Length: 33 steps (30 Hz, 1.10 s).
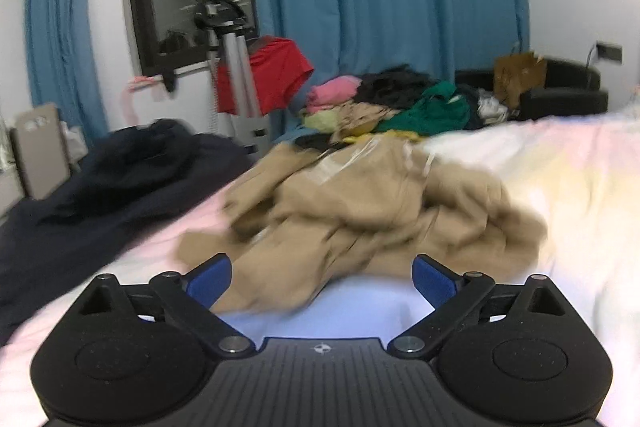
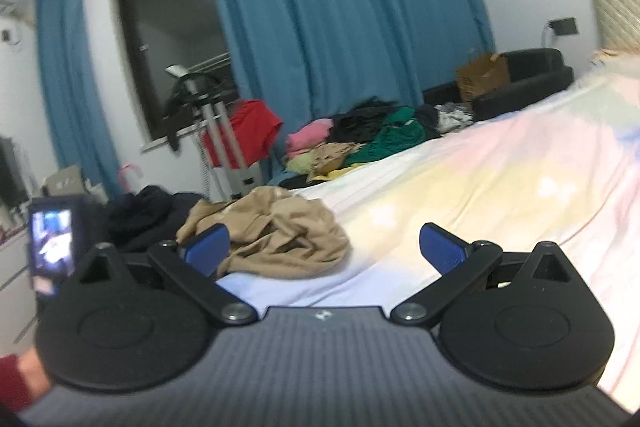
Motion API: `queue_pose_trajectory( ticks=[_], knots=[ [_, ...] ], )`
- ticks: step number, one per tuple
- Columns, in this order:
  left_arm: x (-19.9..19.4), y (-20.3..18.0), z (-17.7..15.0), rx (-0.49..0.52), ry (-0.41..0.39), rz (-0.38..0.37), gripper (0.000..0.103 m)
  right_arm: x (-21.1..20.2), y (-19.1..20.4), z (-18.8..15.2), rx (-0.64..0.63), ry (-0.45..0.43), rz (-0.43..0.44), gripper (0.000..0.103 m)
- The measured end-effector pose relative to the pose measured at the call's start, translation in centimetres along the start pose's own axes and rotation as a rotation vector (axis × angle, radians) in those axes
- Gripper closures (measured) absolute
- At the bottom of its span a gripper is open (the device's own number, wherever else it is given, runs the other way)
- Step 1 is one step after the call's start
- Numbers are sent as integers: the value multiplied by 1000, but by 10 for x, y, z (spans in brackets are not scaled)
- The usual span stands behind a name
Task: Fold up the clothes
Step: 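Grasp the beige T-shirt with the left gripper and lift it off the bed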
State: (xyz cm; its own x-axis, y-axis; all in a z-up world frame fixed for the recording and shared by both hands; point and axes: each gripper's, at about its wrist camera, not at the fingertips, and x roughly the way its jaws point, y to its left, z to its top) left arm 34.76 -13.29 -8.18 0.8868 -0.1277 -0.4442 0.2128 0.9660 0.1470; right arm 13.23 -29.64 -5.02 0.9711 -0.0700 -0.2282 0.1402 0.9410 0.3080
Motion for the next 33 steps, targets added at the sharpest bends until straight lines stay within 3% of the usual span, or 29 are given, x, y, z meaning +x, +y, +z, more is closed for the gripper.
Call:
queue_pose_trajectory(
  ticks=[3, 4, 6, 7, 8, 10, 13, 20, 27, 33],
  knots=[
    [51, -14, 14, 22, 15, 13, 15, 23, -1, -12, -19, 24, -10, 0],
    [69, -16, 18, 25, 29, 18, 24, 30, -2, -16, -10, 39, -6, 0],
    [88, -9, 24, -32, 27, -8, 50, 42, -5, -24, 11, 62, -1, 0],
    [92, -2, 27, -77, 13, -30, 73, 46, -7, -27, 19, 70, -6, 0],
    [91, 6, 30, -124, 1, -42, 88, 51, -9, -30, 27, 79, -13, 0],
    [80, 23, 36, -193, -25, -56, 91, 56, -9, -31, 29, 81, -46, 0],
    [44, 34, 45, -165, -81, -75, 94, 50, -4, -29, -13, 13, -69, 0],
    [-99, 44, 50, -115, -190, -143, 95, 18, 5, -22, -63, -56, -12, 0],
    [-242, 47, -2, -121, -225, -178, 97, -25, 22, -15, -111, -50, 100, 0],
    [-306, 59, -55, -146, -245, -175, 97, -63, 44, -24, -122, 49, 232, 0]
  ],
)
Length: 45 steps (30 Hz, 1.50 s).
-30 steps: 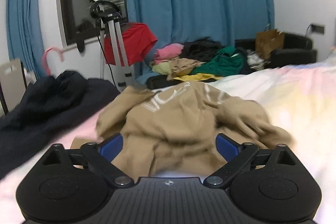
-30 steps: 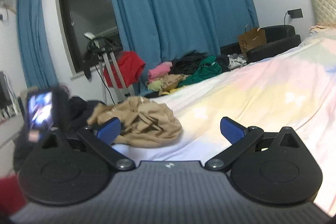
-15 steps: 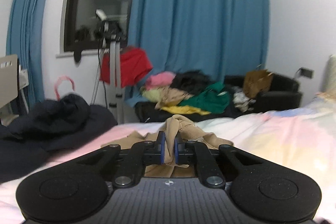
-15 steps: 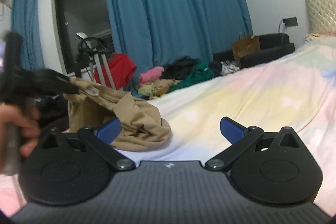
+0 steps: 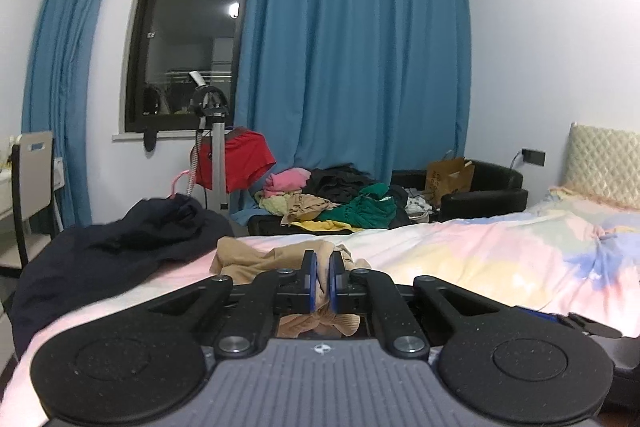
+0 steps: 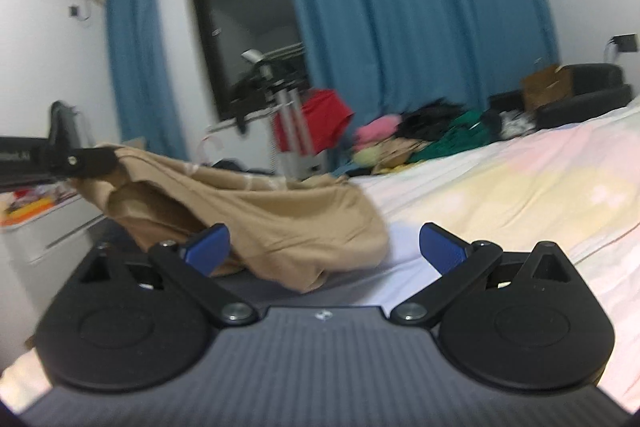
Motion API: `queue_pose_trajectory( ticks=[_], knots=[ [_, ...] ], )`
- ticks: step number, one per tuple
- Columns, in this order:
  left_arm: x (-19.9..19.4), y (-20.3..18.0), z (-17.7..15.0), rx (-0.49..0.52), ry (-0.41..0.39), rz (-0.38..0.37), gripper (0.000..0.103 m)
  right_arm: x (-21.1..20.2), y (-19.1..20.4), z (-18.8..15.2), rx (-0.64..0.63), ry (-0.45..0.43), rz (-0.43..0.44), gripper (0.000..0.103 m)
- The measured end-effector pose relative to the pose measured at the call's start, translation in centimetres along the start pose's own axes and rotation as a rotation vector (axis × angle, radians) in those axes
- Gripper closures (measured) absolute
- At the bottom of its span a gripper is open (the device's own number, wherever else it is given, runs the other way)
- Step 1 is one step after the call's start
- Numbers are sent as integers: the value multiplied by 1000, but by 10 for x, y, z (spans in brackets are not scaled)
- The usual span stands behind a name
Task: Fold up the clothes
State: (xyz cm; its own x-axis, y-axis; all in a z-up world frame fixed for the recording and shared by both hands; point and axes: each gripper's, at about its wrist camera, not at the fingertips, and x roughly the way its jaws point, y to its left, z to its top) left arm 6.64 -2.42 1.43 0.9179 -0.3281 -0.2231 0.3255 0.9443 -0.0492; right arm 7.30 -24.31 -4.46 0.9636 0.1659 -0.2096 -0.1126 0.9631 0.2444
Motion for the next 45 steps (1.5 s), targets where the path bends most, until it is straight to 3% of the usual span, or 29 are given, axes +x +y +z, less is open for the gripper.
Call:
queue_pose_trajectory(
  ticks=[6, 12, 16, 21, 24, 26, 28, 29, 30, 32, 35, 40, 45],
  knots=[
    [-39, 20, -16, -55, -45, -16, 97, 16, 39, -23, -46, 77, 70, 0],
    [-25, 30, -31, -51, -67, -16, 97, 71, 50, -40, 32, 146, 47, 0],
    [6, 39, -43, -53, -24, 25, 97, 101, 36, -49, 113, 138, -42, 1],
    [37, 66, -49, -157, 31, 61, 97, 101, 0, -44, 270, 98, -163, 4],
    [43, 77, -47, -184, 19, 42, 97, 96, -10, -43, 280, 57, -203, 4],
    [39, 80, -48, -198, 2, 31, 97, 111, -11, -43, 218, 106, -200, 4],
    [34, 81, -45, -212, -17, 25, 97, 130, -7, -50, 124, 212, -206, 12],
    [31, 81, -43, -217, -25, 20, 97, 139, -4, -58, 84, 269, -206, 25],
    [28, 81, -41, -222, -29, 12, 97, 141, -6, -64, 95, 293, -208, 31],
    [25, 79, -38, -232, -28, -6, 97, 143, -12, -75, 137, 325, -213, 34],
    [17, 75, -35, -242, -33, -24, 97, 130, -18, -65, 165, 210, -255, 54],
    [-3, 66, -29, -229, -99, -49, 97, 90, -16, -23, 149, -29, -205, 88],
    [-32, 65, -22, -245, -185, -76, 97, 46, -9, 5, 133, -129, -112, 98]
  ],
)
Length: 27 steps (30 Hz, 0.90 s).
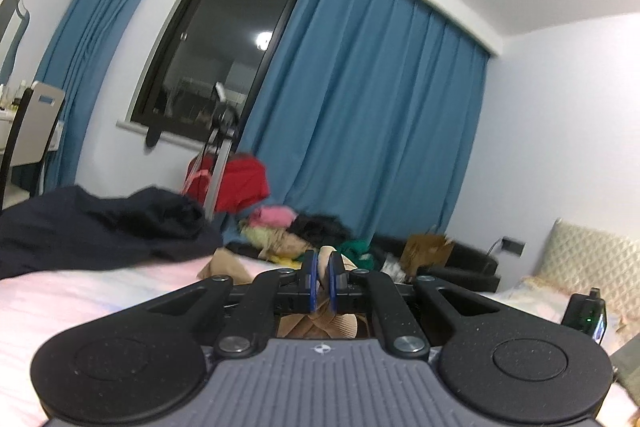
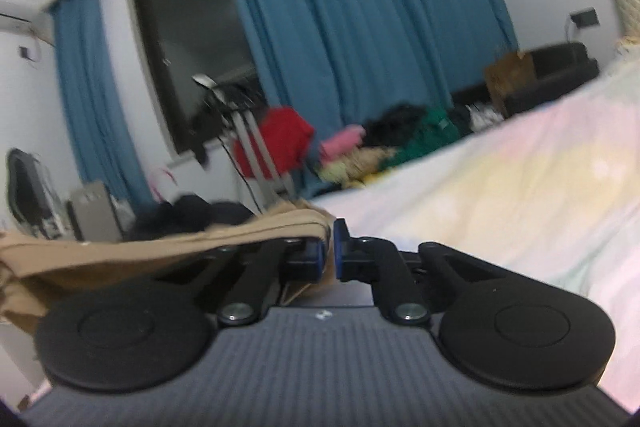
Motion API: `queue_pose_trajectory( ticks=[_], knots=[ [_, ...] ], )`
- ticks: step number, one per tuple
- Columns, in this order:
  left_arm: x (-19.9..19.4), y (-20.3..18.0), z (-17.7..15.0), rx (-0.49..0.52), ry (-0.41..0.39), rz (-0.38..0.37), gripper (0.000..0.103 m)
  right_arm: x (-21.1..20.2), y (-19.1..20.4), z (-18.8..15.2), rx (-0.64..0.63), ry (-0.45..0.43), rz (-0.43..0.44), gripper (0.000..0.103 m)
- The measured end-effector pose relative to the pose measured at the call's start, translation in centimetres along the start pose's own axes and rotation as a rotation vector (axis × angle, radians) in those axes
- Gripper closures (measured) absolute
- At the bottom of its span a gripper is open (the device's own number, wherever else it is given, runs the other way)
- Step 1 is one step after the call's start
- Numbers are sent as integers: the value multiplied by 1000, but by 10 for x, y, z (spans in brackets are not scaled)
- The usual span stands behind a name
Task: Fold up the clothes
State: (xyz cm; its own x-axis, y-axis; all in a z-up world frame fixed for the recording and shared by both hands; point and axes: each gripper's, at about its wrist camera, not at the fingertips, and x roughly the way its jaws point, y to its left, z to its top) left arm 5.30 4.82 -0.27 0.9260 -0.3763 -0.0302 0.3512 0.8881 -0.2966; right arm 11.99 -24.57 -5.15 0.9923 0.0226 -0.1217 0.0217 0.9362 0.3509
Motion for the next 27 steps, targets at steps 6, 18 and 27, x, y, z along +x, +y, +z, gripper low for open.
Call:
queue_pose_trajectory(
  ticks=[6, 18, 27],
  knots=[
    [-44, 2, 22, -49, -91, -46, 97, -67, 15, 36, -78, -98, 122, 98],
    [33, 10, -11, 118, 436, 218, 89, -16, 8, 4, -46, 295, 172, 98],
    [49, 16, -30, 160, 578, 301, 29, 12, 0, -5, 97, 405, 202, 98]
  ],
)
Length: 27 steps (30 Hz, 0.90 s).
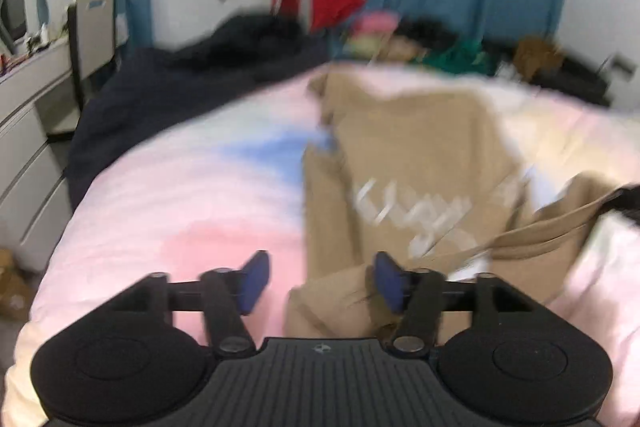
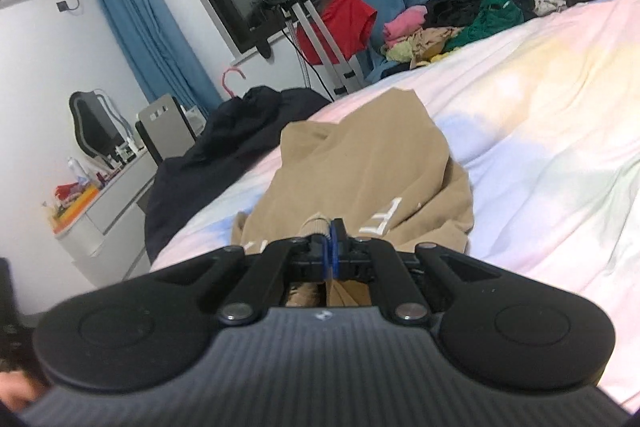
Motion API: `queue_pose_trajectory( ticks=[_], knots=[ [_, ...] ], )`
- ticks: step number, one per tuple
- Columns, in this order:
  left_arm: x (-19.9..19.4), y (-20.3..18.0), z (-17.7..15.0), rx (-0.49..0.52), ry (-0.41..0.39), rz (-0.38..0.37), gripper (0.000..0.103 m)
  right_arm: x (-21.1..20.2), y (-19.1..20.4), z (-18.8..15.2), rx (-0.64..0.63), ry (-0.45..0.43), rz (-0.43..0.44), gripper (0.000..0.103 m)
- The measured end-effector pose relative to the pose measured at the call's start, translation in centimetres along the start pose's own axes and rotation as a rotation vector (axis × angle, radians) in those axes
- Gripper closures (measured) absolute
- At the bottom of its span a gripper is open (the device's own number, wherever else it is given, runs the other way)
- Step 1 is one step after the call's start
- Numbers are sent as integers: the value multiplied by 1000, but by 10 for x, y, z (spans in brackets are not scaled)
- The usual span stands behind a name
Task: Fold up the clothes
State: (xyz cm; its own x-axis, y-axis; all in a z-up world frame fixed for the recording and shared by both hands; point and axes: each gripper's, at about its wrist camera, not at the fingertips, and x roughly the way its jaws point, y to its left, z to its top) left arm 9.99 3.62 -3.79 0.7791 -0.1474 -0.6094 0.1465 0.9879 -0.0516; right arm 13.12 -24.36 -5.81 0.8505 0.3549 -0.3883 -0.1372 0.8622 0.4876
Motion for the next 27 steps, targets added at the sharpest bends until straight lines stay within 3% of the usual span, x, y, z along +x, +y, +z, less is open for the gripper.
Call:
queue_pose_trajectory(
  ticks=[1, 2, 5, 8, 10, 12, 14, 15, 19, 22, 25, 26, 27],
  knots=[
    [-12, -3, 1, 15, -49, -34, 18, -2, -1, 0, 4, -5, 5, 98],
    [-21, -9, 1, 48, -88, -61, 14, -4, -2, 1, 8, -10, 10, 98],
    [-36, -33, -7, 177, -150, -100, 11, -10, -6, 1, 21, -24, 26, 98],
    [-15, -64, -18, 289, -104, -48, 10, -18, -9, 1, 34, -37, 39, 98],
    [9, -73, -26, 299, -57, 53, 10, -21, -10, 2, 39, -55, 48, 98],
    [32, -70, -31, 247, -8, 226, 11, -25, -11, 4, 43, -79, 48, 98],
    [42, -62, -31, 187, 1, 328, 14, -29, -13, 5, 46, -107, 37, 98],
    [42, -55, -29, 129, -6, 344, 14, -31, -15, 6, 54, -122, 27, 98],
    [9, -18, -16, -149, -98, 285, 9, -34, -27, 7, 85, -159, -28, 97],
    [-27, -11, -17, -173, -204, 269, 6, -33, -32, 6, 89, -177, -71, 93],
    [-50, -27, -15, -77, -295, 305, 6, -29, -27, 5, 17, -184, -204, 59],
    [-57, -32, -15, -64, -322, 305, 6, -28, -25, 4, -25, -188, -263, 40],
    [-60, -33, -14, -69, -343, 306, 6, -25, -24, 3, -58, -179, -299, 27]
  ],
)
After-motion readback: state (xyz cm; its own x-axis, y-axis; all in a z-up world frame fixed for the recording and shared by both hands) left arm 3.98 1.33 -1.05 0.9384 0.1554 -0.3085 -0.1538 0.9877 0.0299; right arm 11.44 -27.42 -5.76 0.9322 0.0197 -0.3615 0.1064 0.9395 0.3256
